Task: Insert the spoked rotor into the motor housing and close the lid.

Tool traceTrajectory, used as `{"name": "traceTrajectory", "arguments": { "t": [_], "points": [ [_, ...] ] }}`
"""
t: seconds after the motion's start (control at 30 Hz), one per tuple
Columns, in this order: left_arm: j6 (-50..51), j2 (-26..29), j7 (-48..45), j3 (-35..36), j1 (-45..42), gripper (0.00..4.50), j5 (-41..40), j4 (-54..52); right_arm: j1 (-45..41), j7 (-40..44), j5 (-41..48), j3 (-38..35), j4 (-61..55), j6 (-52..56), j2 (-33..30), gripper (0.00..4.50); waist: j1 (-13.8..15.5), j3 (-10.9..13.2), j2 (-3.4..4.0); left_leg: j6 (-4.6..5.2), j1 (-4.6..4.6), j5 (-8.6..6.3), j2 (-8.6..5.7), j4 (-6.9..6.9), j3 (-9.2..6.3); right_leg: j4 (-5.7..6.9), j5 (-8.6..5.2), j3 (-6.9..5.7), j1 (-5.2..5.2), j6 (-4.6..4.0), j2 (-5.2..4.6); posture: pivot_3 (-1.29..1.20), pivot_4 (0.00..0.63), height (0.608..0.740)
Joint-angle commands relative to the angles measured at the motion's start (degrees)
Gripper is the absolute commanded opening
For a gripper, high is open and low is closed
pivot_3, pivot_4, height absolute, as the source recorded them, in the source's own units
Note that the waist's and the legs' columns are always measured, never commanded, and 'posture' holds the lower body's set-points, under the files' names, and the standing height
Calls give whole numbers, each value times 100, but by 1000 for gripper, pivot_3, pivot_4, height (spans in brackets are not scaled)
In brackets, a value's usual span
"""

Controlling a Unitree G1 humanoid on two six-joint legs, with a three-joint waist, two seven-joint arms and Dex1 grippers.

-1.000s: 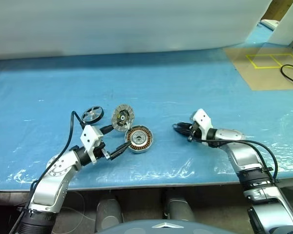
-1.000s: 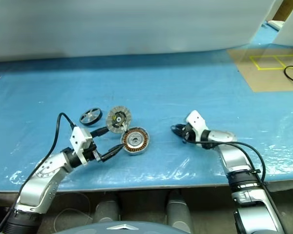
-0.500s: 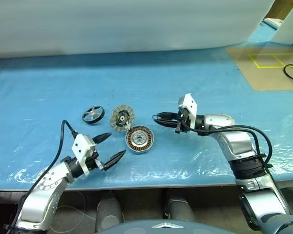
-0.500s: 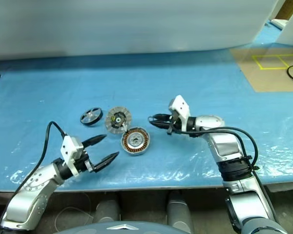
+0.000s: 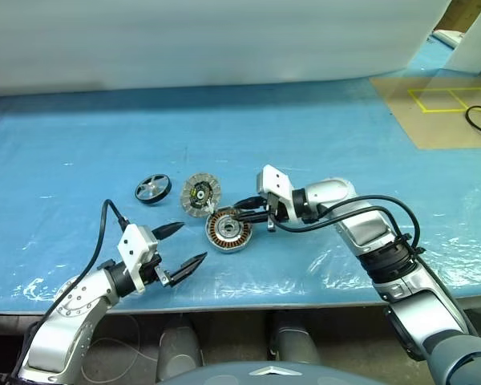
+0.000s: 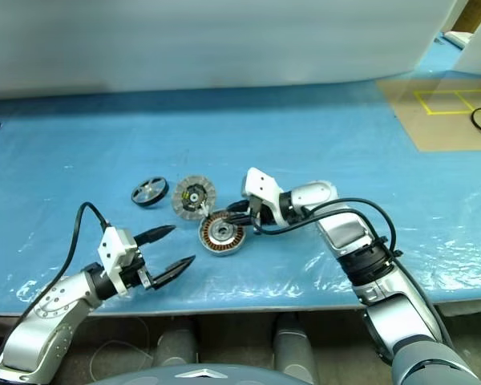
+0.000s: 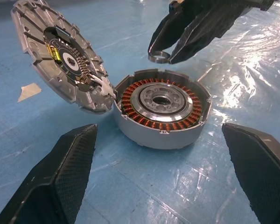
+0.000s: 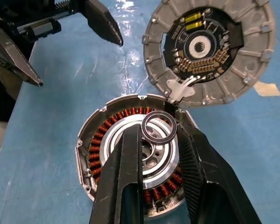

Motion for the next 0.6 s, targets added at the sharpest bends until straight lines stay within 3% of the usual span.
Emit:
{"name": "traceTrajectory", "arguments": {
  "t": [0.03, 0.6],
  "points": [
    [-114, -37, 71, -7, 52, 4500, 40, -217, -105, 134, -100, 87, -28, -179, -24, 652, -1, 0, 0, 0, 0, 0, 0, 1, 0, 0, 0, 0, 0, 0, 0, 0, 150, 740],
    [-467, -248, 261, -109, 258, 4500, 343, -83, -177, 152, -459, 259, 259, -372, 236, 652, -6, 0, 0, 7, 3, -4, 1, 5, 0, 8, 0, 2, 1, -1, 0, 0, 150, 740]
  ]
}}
